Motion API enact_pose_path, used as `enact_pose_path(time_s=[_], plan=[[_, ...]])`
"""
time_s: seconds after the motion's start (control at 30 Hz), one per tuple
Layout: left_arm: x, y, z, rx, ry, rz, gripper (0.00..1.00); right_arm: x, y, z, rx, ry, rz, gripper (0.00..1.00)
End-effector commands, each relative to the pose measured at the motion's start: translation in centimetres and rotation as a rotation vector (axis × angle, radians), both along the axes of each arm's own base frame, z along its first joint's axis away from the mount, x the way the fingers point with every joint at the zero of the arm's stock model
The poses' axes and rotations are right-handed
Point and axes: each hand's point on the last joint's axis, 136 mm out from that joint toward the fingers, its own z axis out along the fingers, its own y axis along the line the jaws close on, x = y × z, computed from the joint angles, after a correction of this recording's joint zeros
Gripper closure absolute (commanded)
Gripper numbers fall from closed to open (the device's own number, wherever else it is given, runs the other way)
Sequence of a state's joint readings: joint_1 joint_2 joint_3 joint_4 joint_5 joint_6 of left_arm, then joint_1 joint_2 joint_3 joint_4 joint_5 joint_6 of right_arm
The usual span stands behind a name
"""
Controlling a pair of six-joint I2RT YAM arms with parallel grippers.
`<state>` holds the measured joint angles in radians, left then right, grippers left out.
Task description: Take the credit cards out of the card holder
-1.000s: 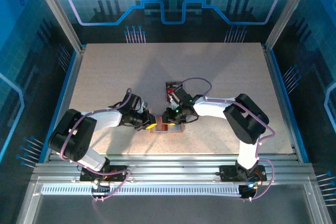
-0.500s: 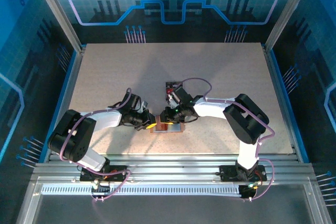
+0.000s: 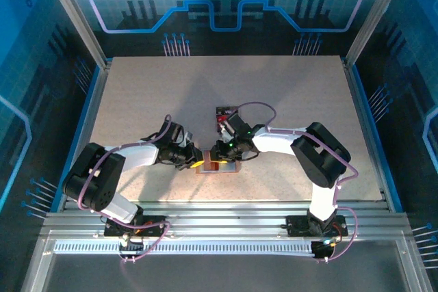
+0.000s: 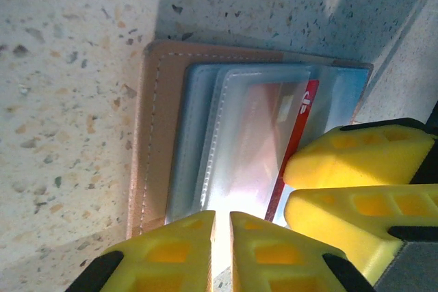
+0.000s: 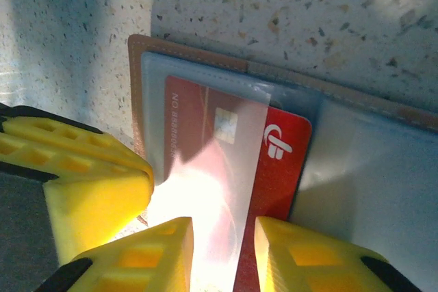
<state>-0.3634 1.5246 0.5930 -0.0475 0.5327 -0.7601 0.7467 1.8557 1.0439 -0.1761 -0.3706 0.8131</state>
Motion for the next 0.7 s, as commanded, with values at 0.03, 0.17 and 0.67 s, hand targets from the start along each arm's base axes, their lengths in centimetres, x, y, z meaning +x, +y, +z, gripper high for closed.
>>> enact_pose_path(time_s=[0.03, 0.17, 0.67], plan=[[0.3, -0.2, 1.0, -0.018, 0.001, -0.004, 0.87, -0.6, -1.1, -1.0, -0.058, 0.014, 0.007, 0.70], [0.3, -0.2, 1.1, -0.017, 0.001, -0.006, 0.87, -0.5, -1.2, -0.4, -0.058, 0.000, 0.006, 0.70], [0.3, -0.7, 0.4, 0.001, 0.012, -0.026, 0.98, 0.4, -0.9, 2.3, 0.054, -0.038, -0.040, 0.70]])
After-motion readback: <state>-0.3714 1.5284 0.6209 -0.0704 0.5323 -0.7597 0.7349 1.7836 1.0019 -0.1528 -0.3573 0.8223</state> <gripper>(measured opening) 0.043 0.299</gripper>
